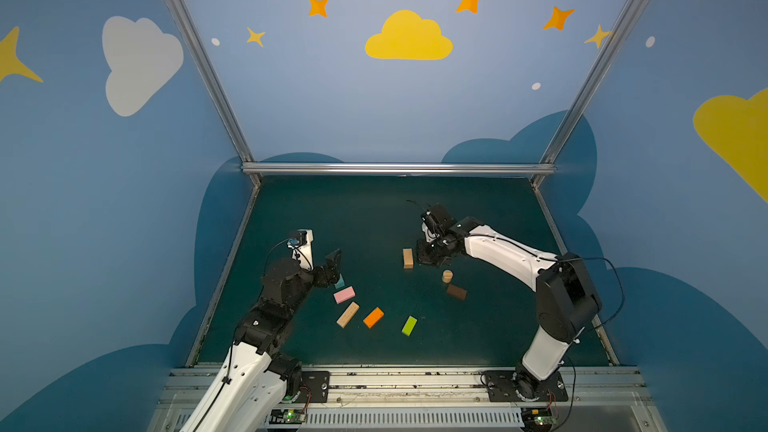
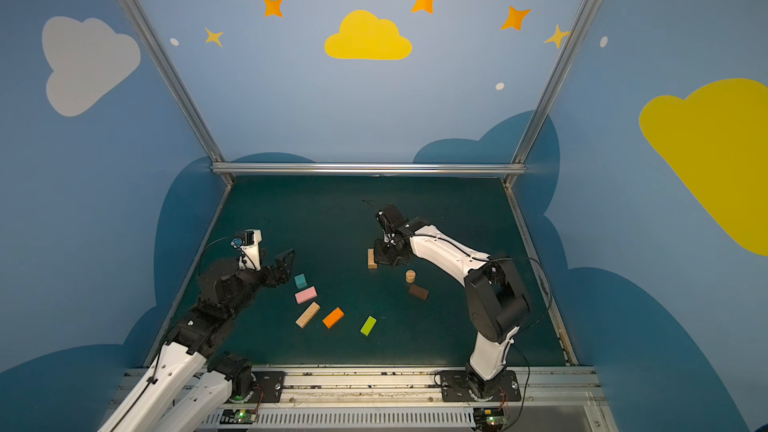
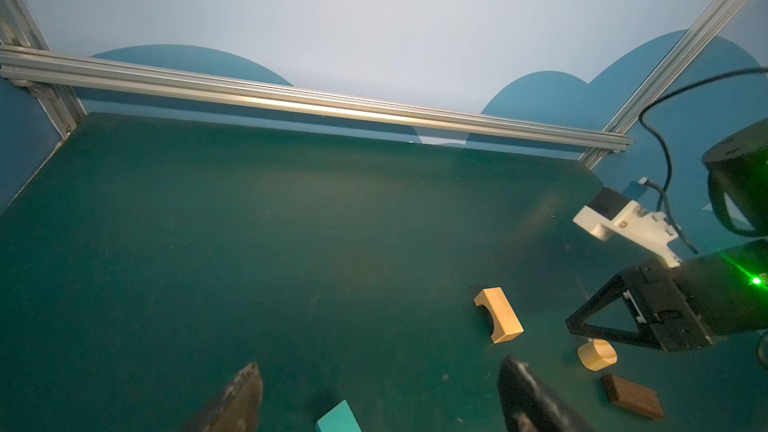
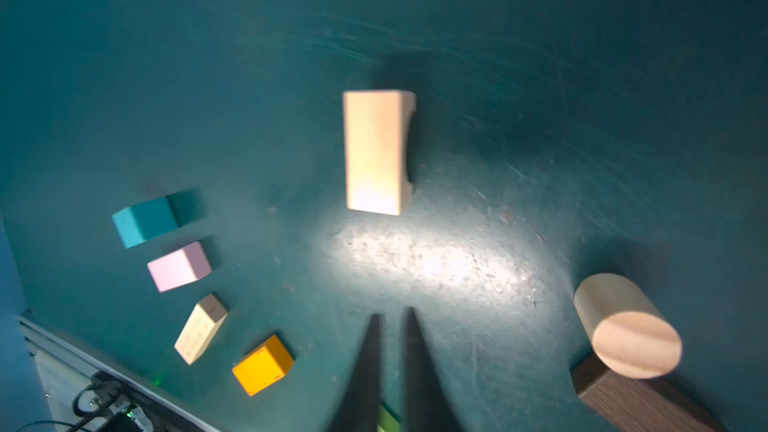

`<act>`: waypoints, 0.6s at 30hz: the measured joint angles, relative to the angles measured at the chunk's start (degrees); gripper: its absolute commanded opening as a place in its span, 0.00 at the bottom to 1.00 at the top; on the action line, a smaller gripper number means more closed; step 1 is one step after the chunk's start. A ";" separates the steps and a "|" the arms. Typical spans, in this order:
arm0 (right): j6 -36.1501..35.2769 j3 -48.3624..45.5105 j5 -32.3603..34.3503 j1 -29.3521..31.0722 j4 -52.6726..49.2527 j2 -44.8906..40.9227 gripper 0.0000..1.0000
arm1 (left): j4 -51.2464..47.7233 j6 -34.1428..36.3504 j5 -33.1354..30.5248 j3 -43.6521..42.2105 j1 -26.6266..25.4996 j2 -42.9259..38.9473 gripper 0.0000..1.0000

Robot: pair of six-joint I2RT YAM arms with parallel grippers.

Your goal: Build the wood block tower

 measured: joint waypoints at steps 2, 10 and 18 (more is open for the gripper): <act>0.11 -2.60 -1.27 -0.96 2.01 0.24 0.00 | 0.00 -0.02 0.00 0.00 0.00 0.04 0.88; 1.05 -6.21 -5.46 -3.10 10.49 2.10 0.00 | 0.00 -0.02 0.02 0.00 0.00 1.03 0.88; 3.19 -8.17 -8.20 -4.26 17.38 6.45 0.00 | -0.02 -0.07 0.02 0.00 0.00 1.11 0.88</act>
